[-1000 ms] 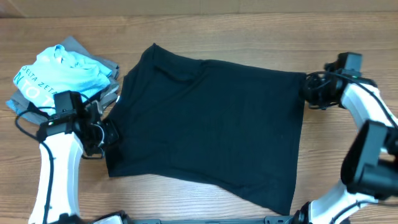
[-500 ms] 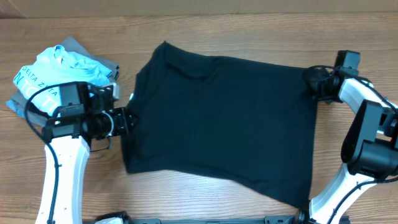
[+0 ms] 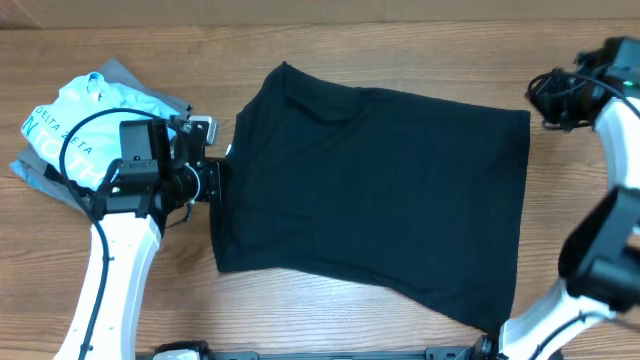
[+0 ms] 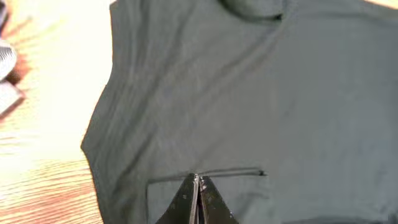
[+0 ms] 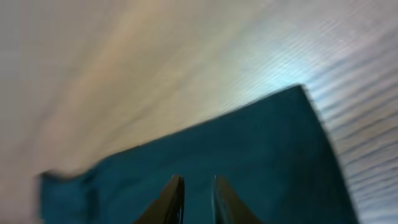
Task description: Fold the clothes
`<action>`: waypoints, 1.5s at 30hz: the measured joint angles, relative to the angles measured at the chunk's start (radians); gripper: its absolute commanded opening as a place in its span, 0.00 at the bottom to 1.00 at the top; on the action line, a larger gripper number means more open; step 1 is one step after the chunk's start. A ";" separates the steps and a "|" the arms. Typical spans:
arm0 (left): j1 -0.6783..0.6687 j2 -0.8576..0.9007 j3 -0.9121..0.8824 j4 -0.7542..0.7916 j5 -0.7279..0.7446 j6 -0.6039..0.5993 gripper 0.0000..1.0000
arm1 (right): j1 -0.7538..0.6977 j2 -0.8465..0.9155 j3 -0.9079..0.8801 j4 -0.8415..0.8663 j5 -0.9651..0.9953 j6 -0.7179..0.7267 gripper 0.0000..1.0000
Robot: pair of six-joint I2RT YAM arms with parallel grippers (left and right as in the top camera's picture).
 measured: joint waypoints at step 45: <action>0.255 0.069 0.112 -0.315 -0.128 -0.138 0.32 | 0.181 -0.045 -0.570 0.117 0.127 0.226 0.04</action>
